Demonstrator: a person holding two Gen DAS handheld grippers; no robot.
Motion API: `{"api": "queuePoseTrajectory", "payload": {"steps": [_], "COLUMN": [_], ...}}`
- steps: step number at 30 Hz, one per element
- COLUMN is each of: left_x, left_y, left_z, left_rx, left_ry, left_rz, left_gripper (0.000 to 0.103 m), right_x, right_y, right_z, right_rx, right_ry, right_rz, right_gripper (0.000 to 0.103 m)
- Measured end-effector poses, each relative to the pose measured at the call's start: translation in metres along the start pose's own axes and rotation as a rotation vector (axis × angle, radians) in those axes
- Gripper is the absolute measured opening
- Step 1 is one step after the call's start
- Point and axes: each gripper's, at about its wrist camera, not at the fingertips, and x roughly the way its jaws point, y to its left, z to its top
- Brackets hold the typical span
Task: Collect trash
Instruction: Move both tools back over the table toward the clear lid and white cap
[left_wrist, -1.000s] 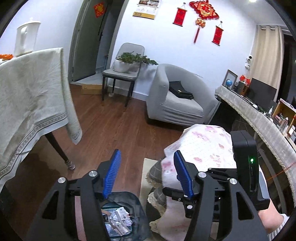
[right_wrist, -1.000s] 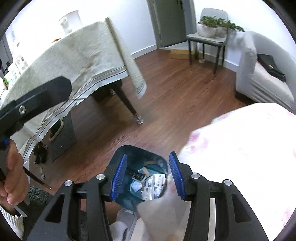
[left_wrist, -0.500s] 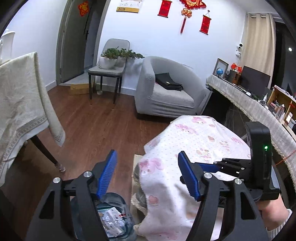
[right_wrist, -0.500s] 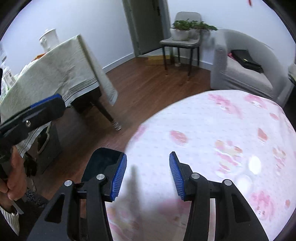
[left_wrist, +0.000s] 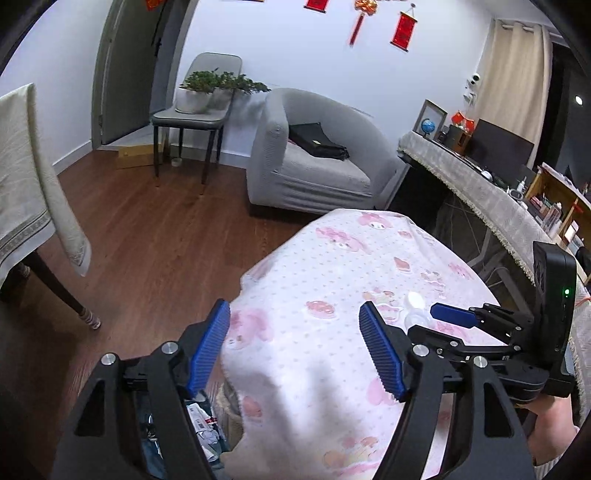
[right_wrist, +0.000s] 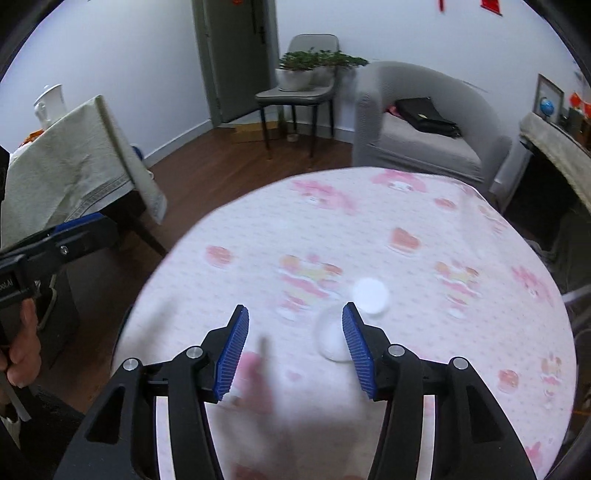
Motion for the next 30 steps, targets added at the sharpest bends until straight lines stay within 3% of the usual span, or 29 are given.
{"api": "queuePoseTrajectory", "payload": {"steps": [15,18,30], "left_x": [0.036,0.04,0.063], "left_y": [-0.052,-0.058,-0.097], "left_z": [0.001,0.0,-0.004], "left_rx": [0.085,0.09,0.144], "left_ry": [0.037,0.041,0.075], "left_rz": [-0.041,-0.047,-0.081], "left_gripper": [0.082,0.082,0.083], "right_x": [0.022,0.021,0.002], "right_y": [-0.02,-0.019,-0.068], "right_z": [-0.012,-0.011,-0.021], "right_rx": [-0.003,-0.019,0.077], "right_ry": [0.049,0.042,0.031], "right_rz": [-0.02,-0.033,-0.059], "right_gripper": [0.054,0.04,0.04]}}
